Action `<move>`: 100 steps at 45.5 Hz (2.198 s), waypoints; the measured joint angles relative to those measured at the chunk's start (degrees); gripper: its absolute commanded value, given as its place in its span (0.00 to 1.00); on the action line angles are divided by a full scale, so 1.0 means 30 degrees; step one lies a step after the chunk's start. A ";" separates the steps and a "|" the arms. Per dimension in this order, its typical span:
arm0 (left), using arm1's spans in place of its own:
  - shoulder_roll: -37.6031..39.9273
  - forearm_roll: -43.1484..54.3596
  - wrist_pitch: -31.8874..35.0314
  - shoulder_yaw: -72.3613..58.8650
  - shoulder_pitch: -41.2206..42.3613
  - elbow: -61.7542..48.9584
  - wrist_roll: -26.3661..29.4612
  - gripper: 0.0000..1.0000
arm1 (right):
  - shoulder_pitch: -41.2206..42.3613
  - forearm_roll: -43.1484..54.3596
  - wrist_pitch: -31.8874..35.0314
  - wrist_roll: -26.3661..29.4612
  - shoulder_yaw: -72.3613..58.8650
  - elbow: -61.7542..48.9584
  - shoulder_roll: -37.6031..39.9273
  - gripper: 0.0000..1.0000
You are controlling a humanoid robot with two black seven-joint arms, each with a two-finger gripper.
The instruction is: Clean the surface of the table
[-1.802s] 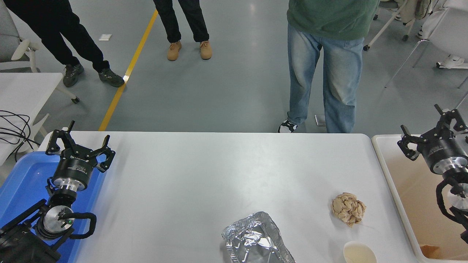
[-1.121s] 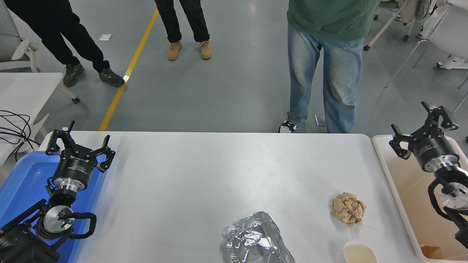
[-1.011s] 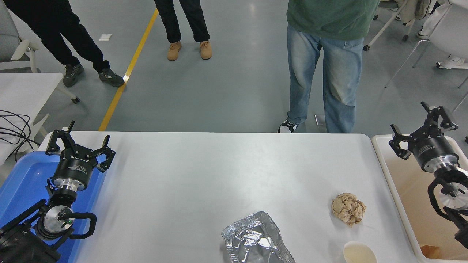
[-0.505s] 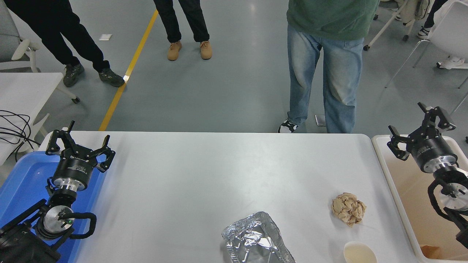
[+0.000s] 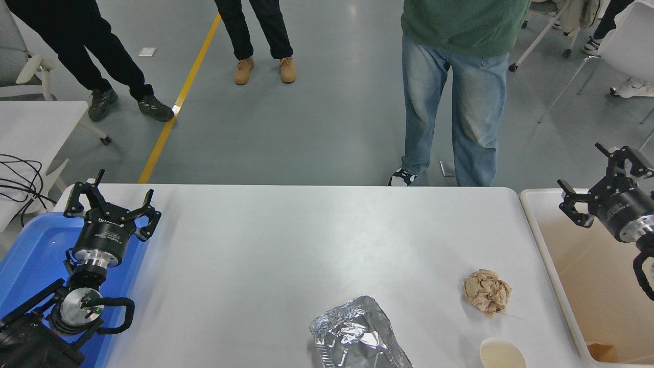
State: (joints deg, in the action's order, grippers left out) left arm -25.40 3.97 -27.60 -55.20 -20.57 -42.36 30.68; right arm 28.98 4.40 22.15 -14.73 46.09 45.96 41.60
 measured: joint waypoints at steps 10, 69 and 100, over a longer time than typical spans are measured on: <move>0.0000 -0.0002 0.0000 0.0000 0.0000 0.0001 0.0000 0.99 | -0.0790 0.1401 0.1491 0.0044 -0.0071 0.2164 0.2034 1.00; 0.0000 -0.0004 0.0000 -0.0001 0.0000 0.0000 0.0000 0.99 | -0.3388 1.9712 0.3570 -0.0457 -0.0112 1.5864 0.9204 1.00; 0.0000 -0.0005 0.0000 0.0000 0.0000 0.0000 0.0000 0.99 | -0.3614 2.5333 0.1794 -0.0796 -0.2399 1.7230 1.0570 1.00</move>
State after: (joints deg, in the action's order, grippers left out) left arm -25.40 3.95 -27.60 -55.20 -20.57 -42.36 30.68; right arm 18.14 80.40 27.53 -17.11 38.89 97.65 73.31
